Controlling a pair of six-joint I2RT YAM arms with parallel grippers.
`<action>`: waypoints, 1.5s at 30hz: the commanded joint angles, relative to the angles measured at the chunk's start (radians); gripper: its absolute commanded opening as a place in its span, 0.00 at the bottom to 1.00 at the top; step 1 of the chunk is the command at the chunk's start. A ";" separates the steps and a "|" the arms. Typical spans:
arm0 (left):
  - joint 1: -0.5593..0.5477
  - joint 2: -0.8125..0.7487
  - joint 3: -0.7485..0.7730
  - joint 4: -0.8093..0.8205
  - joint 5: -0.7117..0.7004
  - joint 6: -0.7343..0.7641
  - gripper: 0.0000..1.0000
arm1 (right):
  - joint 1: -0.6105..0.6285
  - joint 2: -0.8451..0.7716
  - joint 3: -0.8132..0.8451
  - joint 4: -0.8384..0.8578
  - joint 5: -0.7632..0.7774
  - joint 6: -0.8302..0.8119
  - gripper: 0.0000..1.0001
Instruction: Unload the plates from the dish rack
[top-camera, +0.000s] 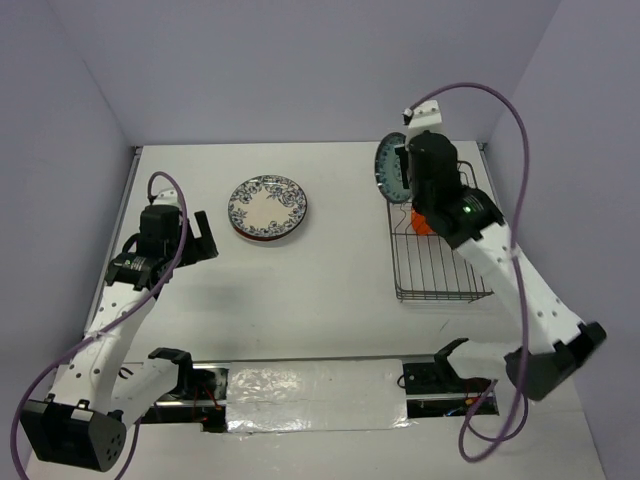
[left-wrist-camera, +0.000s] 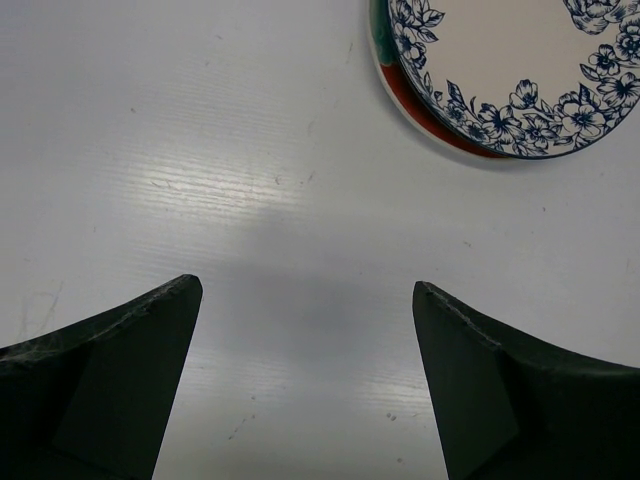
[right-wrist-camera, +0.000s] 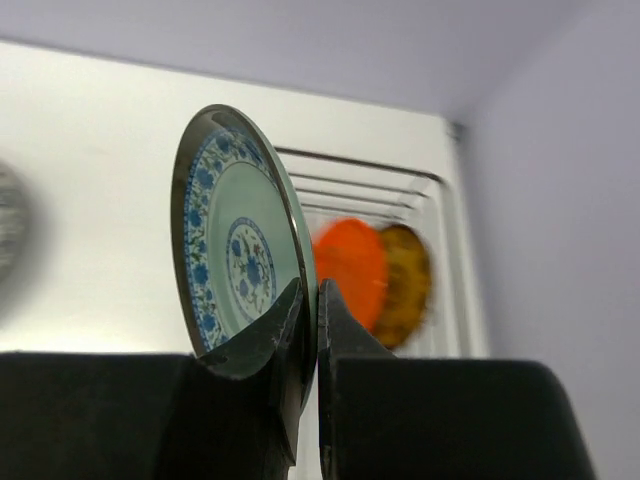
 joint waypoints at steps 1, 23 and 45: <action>-0.004 -0.016 0.031 0.005 -0.046 -0.003 0.99 | 0.019 -0.145 -0.044 0.012 -0.333 0.162 0.00; -0.004 -0.032 0.026 0.007 -0.052 -0.008 1.00 | 0.050 0.173 -0.782 0.954 -1.171 0.686 0.00; -0.004 -0.026 0.026 0.010 -0.042 -0.003 0.99 | 0.102 0.113 -0.633 0.576 -0.819 0.513 1.00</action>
